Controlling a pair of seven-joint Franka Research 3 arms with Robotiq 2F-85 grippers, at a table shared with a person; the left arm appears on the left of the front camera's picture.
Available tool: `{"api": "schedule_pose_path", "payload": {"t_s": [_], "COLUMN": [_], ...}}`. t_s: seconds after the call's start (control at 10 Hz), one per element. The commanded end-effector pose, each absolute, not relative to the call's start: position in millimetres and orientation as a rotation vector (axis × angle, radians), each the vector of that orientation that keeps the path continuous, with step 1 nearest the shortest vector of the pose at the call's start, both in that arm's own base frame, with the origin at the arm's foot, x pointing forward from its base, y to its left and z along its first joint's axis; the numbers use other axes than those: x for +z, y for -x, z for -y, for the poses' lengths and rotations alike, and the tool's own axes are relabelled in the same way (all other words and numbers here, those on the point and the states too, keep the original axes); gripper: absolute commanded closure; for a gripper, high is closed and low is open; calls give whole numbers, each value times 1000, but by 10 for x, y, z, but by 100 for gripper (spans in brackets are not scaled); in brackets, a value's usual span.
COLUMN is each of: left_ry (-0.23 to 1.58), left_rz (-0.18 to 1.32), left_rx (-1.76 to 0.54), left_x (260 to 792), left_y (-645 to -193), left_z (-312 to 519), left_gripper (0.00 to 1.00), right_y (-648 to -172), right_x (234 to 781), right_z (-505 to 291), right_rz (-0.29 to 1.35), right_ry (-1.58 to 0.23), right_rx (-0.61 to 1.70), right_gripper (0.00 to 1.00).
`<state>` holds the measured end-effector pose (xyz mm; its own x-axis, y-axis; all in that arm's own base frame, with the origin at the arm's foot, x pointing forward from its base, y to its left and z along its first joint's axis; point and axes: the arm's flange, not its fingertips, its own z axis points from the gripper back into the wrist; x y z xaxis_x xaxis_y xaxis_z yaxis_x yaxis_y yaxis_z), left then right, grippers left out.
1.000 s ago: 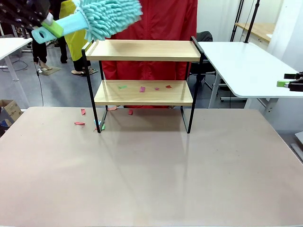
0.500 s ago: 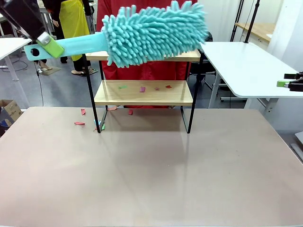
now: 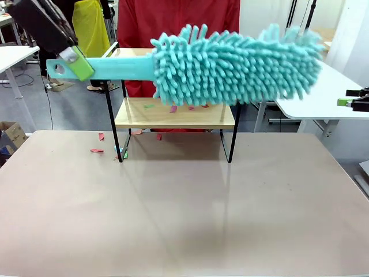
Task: Clean the shelf.
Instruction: Clean the specific section of the Shelf indicated by the human with the Duster.
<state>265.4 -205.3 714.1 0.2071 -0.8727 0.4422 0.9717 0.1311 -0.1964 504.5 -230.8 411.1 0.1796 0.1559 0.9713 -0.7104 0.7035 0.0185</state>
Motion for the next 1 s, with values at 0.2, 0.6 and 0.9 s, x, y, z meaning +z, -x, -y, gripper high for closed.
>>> {"api": "schedule_pose_path", "payload": {"t_s": [0.2, 0.6, 0.9], "left_ry": [211, 61, 68], "left_rz": [-189, -483, -526], "left_rx": [-1356, -1296, -1251], "left_x": [7082, 6999, 6745], "left_y": [-2766, -2715, -2809], "left_z": [2335, 1915, 1511], "left_gripper": [87, 87, 87], "right_y": [-5049, -5049, -5049], "right_x": [4152, 4152, 4152], "right_z": [2266, 2266, 2266], "right_rz": [1236, 1236, 1236], "right_ry": [-526, -526, -526], "right_rx": [640, 640, 640], "right_gripper": [0, 0, 0]}}
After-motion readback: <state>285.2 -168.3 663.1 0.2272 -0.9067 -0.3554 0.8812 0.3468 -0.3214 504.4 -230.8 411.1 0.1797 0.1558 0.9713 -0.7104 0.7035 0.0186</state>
